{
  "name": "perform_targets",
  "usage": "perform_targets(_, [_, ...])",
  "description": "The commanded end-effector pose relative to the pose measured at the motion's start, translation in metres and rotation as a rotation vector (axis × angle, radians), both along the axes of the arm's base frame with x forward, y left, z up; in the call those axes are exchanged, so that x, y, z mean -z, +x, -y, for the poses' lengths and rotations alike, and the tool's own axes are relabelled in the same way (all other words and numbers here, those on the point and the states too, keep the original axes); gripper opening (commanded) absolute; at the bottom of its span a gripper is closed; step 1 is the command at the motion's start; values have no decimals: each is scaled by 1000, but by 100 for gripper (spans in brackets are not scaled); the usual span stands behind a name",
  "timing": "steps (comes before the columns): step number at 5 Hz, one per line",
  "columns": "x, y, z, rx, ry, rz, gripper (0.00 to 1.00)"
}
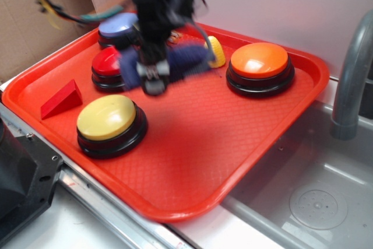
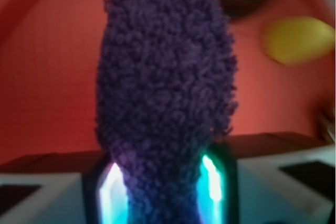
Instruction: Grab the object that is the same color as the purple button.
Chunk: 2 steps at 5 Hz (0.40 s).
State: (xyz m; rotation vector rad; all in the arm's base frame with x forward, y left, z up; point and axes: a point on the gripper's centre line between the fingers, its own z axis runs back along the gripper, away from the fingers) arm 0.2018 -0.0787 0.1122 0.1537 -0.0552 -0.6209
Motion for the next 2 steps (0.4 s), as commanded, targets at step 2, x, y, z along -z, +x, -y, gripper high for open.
perform_targets(2, [-102,-39,-8,-494,-110,-41,0])
